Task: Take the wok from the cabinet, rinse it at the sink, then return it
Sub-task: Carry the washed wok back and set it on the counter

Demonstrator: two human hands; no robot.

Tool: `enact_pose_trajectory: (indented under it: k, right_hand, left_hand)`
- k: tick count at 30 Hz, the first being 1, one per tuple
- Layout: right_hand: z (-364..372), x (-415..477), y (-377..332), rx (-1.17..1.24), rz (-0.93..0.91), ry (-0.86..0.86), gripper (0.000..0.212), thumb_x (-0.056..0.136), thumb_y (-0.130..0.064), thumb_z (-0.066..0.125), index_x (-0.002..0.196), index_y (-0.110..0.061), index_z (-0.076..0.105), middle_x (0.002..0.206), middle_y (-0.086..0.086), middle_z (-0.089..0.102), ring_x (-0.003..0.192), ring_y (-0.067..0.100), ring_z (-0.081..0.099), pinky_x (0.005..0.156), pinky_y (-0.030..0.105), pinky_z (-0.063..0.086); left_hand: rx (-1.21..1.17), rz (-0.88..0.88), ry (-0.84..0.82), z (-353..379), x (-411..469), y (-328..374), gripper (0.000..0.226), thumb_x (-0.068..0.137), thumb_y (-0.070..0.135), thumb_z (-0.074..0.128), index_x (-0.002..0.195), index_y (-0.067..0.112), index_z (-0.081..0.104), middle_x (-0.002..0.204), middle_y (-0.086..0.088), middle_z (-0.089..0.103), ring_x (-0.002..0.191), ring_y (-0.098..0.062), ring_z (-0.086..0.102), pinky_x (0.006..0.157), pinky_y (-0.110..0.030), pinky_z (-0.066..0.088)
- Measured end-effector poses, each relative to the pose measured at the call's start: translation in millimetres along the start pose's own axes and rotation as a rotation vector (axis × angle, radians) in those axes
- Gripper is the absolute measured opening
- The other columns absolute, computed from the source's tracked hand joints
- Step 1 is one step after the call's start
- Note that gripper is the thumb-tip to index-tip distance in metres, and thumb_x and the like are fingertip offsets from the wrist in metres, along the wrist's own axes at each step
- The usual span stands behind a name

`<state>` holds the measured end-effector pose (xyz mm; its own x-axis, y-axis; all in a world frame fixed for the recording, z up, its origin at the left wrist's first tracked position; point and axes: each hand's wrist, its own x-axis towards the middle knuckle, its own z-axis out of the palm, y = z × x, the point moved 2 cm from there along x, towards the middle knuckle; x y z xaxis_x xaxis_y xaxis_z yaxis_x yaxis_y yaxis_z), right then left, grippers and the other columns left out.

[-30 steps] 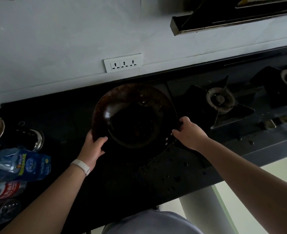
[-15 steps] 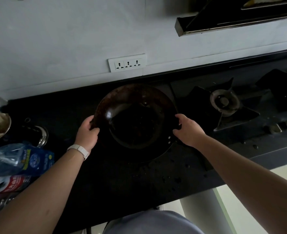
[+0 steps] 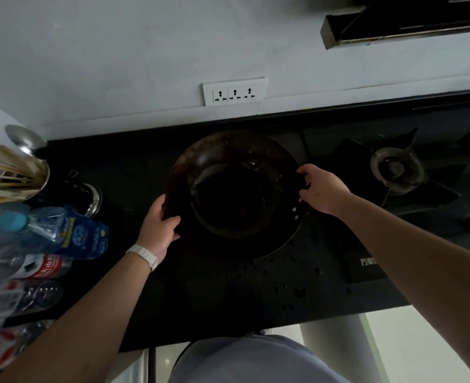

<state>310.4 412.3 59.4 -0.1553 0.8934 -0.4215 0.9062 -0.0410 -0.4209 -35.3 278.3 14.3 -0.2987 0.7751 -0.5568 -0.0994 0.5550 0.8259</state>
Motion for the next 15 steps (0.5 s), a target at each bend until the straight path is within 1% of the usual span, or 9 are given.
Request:
enact_pose_trajectory:
  k: [3,6,10,12,13,15]
  right_hand:
    - [-1.0,0.4,1.3,0.003,-0.01,0.006,0.055,0.093,-0.013,0.063,0.145,-0.023,0.046,0.101,-0.004,0.06,0.086,0.018,0.059,0.073,0.03,0.051]
    - [-1.9,1.8,3.1,0.005,-0.019,0.02,0.055,0.092,-0.014,0.064,0.144,-0.023,0.049,0.102,-0.003,0.062,0.088,0.018,0.059,0.073,0.029,0.048]
    - [-3.3,5.2,2.4,0.004,-0.023,0.01,0.055,0.092,-0.013,0.063,0.145,-0.021,0.047,0.101,-0.004,0.062,0.088,0.017,0.058,0.072,0.027,0.045]
    - [-4.1,4.2,2.2,-0.008,-0.024,0.008,0.057,0.092,-0.014,0.063,0.146,-0.021,0.046,0.102,-0.004,0.063,0.089,0.018,0.058,0.073,0.027,0.046]
    - [-5.1,2.8,1.7,-0.014,-0.025,0.002,0.058,0.092,-0.015,0.064,0.147,-0.021,0.046,0.104,-0.003,0.064,0.09,0.018,0.059,0.074,0.027,0.047]
    - [-6.6,-1.1,0.1,-0.025,-0.033,-0.016,0.059,0.093,-0.018,0.064,0.149,-0.02,0.044,0.115,0.002,0.069,0.096,0.021,0.064,0.079,0.03,0.052]
  left_hand:
    - [-0.026,-0.002,0.009,3.0,-3.2,3.0,0.06,0.097,-0.001,0.05,0.148,0.031,0.042,0.138,0.002,0.058,0.123,-0.021,0.057,0.098,-0.054,0.051]
    - [-0.039,-0.003,0.012,5.4,-4.8,5.5,0.06,0.097,-0.002,0.05,0.147,0.03,0.042,0.137,0.003,0.058,0.123,-0.021,0.056,0.098,-0.053,0.051]
    - [-0.038,-0.006,0.018,6.1,-2.5,9.0,0.06,0.098,-0.002,0.05,0.148,0.031,0.042,0.14,0.003,0.055,0.126,-0.023,0.054,0.101,-0.056,0.048]
    - [-0.033,-0.009,0.016,8.1,-3.9,12.0,0.061,0.098,-0.002,0.049,0.148,0.031,0.04,0.141,0.002,0.054,0.127,-0.023,0.053,0.101,-0.056,0.048]
    - [-0.023,-0.015,0.014,9.3,-4.9,13.2,0.061,0.098,-0.001,0.049,0.148,0.032,0.04,0.141,0.002,0.054,0.126,-0.023,0.054,0.1,-0.054,0.049]
    - [0.019,-0.022,0.026,9.6,-6.8,16.0,0.06,0.098,0.0,0.05,0.149,0.031,0.039,0.139,0.003,0.053,0.121,-0.022,0.055,0.091,-0.047,0.053]
